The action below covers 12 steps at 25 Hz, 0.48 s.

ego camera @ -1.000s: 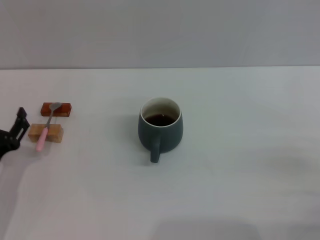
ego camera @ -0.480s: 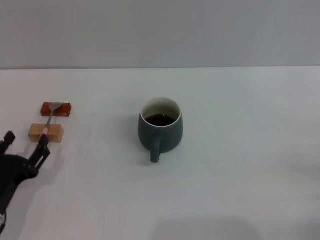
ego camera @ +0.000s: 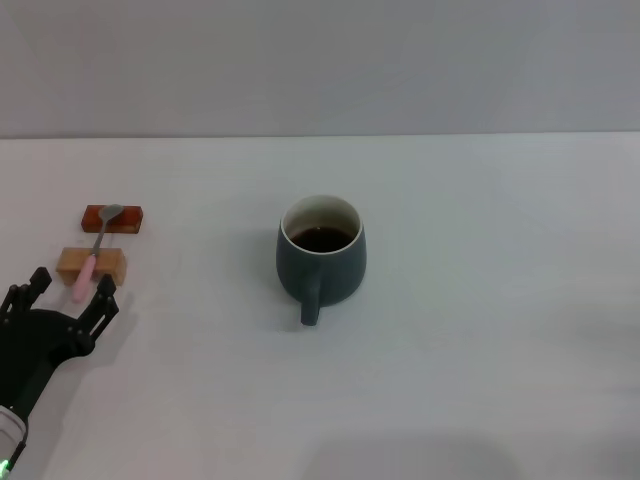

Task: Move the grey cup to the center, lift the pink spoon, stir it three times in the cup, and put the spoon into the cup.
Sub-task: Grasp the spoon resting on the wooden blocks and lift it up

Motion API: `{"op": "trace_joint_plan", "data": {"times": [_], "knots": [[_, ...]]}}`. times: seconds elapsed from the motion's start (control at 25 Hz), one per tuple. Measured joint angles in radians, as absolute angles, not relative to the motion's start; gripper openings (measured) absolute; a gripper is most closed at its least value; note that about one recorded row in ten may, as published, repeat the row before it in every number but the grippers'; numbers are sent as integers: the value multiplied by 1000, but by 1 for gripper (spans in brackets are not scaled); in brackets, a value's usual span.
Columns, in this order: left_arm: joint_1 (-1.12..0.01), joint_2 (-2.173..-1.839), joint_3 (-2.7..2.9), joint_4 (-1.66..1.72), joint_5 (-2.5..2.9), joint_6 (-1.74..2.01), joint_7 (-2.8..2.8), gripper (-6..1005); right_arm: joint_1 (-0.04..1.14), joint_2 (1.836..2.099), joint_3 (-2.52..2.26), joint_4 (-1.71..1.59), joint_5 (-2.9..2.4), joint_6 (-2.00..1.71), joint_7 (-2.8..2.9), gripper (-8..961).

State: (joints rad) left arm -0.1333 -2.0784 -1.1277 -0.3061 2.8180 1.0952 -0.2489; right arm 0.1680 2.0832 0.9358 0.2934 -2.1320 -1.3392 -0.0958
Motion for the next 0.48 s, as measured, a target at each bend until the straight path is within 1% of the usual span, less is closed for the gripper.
{"op": "trace_joint_plan", "data": {"times": [0.48], "knots": [[-152, -2078, -1109, -309, 2815, 1035, -148, 833, 167, 2083, 936, 298, -2132, -1337, -95, -1]]}}
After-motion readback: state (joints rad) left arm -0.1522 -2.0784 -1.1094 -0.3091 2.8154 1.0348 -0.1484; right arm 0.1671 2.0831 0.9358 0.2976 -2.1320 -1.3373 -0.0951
